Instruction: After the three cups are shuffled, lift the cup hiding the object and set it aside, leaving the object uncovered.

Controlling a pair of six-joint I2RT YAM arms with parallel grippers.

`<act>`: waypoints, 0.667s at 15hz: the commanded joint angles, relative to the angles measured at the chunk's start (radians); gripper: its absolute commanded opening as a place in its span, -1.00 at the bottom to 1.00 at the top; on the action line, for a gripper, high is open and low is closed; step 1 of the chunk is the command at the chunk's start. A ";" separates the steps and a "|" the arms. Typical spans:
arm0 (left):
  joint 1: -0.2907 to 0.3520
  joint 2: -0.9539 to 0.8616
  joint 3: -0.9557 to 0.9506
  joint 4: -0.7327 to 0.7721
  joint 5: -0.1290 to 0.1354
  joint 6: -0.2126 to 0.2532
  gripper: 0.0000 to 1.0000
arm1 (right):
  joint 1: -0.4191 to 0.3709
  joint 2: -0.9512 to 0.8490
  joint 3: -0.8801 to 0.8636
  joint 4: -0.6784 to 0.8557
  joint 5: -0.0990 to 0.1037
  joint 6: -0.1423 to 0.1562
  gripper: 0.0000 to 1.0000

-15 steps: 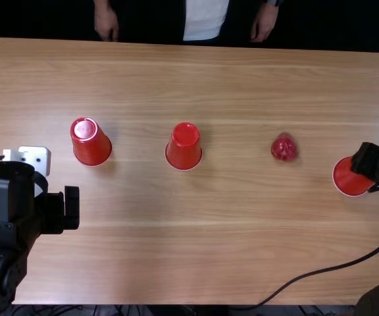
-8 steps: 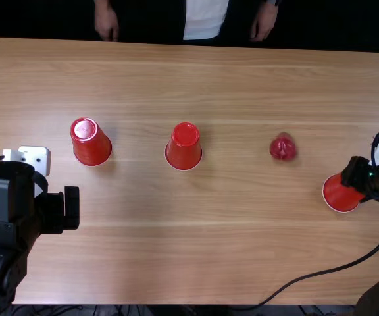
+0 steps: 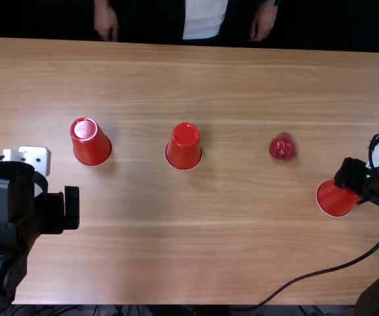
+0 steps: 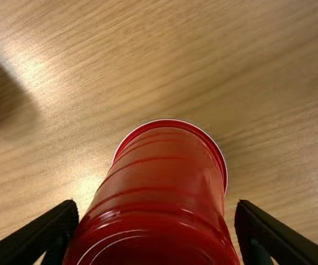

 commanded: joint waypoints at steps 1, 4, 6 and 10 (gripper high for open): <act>-0.011 -0.013 -0.021 0.002 -0.002 -0.012 1.00 | 0.002 0.005 0.009 0.001 -0.003 0.005 1.00; -0.011 -0.017 -0.021 0.002 0.000 -0.012 1.00 | 0.011 -0.093 0.063 0.001 -0.007 0.001 1.00; -0.011 -0.026 -0.021 0.002 0.000 -0.012 1.00 | 0.028 -0.199 0.087 0.001 -0.007 -0.001 1.00; -0.009 -0.060 -0.042 0.002 0.000 -0.012 1.00 | 0.206 -0.332 0.120 -0.001 -0.007 0.005 1.00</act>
